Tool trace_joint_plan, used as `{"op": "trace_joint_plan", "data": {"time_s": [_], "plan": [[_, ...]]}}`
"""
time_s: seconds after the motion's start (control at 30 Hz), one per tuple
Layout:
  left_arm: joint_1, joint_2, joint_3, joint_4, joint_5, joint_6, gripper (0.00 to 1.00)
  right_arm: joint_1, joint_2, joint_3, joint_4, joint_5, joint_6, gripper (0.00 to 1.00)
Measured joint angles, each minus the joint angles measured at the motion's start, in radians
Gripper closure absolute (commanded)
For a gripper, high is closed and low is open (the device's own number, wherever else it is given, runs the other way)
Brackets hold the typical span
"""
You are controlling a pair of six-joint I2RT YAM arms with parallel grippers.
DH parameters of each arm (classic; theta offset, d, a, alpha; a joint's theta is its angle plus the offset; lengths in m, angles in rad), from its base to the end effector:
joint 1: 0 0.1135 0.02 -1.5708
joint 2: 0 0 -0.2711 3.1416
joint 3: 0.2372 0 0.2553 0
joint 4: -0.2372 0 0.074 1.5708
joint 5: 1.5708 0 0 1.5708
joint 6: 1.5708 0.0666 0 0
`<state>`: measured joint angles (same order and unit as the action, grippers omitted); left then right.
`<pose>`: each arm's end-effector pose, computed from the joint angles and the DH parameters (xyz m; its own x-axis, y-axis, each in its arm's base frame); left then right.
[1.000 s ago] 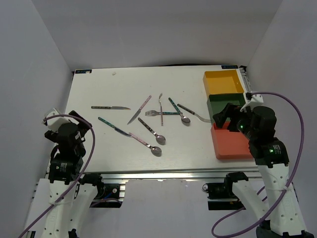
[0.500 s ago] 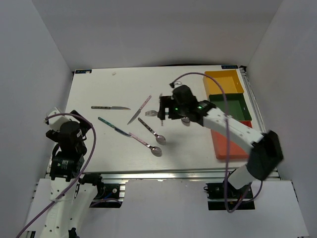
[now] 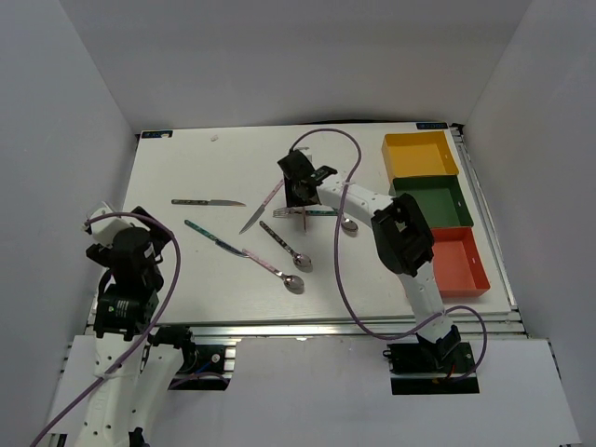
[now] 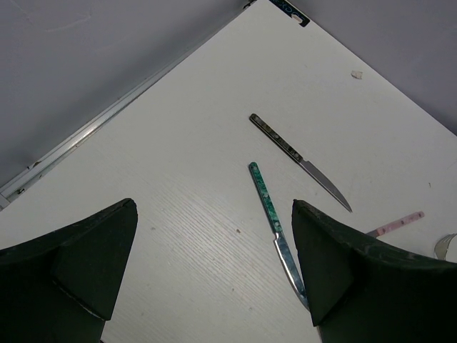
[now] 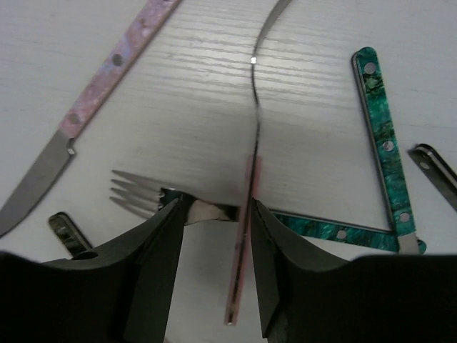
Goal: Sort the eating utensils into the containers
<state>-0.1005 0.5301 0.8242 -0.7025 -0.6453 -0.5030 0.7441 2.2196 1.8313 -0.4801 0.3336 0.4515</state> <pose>0.1264 0.0275 0.3294 -0.1201 -0.3750 -0.9192 -0.6014 0.7642 -0.2331 0.4008 0.3393 0.1866 -0.7166 -0.0994 -0.6904 -0.1908 0.9800 0.0570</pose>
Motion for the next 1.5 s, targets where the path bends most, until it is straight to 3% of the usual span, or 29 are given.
{"op": "trace_joint_plan", "data": {"time_s": [0.53, 0.57, 0.67, 0.73, 0.87, 0.93, 1.0, 1.03, 1.1, 1.3, 1.5], "plan": [[0.000, 0.016, 0.000, 0.000, 0.002, 0.001, 0.02, -0.069, 0.089, 0.019, 0.011, -0.049, -0.043, 0.56], [0.000, 0.016, 0.000, 0.000, 0.002, 0.001, 0.02, -0.068, 0.091, 0.019, 0.016, -0.048, -0.042, 0.60], [0.000, 0.017, 0.000, 0.000, 0.002, 0.001, 0.02, -0.066, 0.093, 0.025, 0.015, -0.060, -0.040, 0.92], [0.000, 0.017, 0.000, 0.000, 0.002, 0.001, 0.02, -0.068, 0.115, 0.056, 0.012, -0.067, -0.032, 1.00], [0.000, 0.017, -0.001, 0.001, 0.003, 0.001, 0.02, -0.071, 0.104, 0.051, 0.011, -0.081, -0.016, 1.00], [0.000, 0.017, -0.001, 0.001, 0.005, 0.001, 0.02, -0.085, 0.000, 0.003, 0.004, -0.116, -0.014, 1.00], [0.000, 0.010, -0.002, 0.001, 0.006, 0.001, 0.02, -0.168, -0.225, -0.108, 0.037, -0.161, -0.009, 1.00], [0.000, 0.004, -0.003, 0.002, 0.006, 0.001, 0.02, -0.266, -0.323, -0.126, 0.058, -0.179, 0.002, 1.00], [0.000, -0.002, -0.007, 0.004, 0.006, 0.001, 0.02, -0.416, -0.369, -0.124, 0.108, -0.186, 0.014, 1.00], [0.000, -0.018, -0.012, 0.005, 0.006, 0.001, 0.02, -0.714, -0.097, 0.111, 0.102, -0.182, 0.046, 1.00], [0.001, -0.018, -0.013, 0.008, 0.007, 0.002, 0.02, -0.847, 0.092, 0.213, 0.035, -0.180, 0.058, 1.00]]}}
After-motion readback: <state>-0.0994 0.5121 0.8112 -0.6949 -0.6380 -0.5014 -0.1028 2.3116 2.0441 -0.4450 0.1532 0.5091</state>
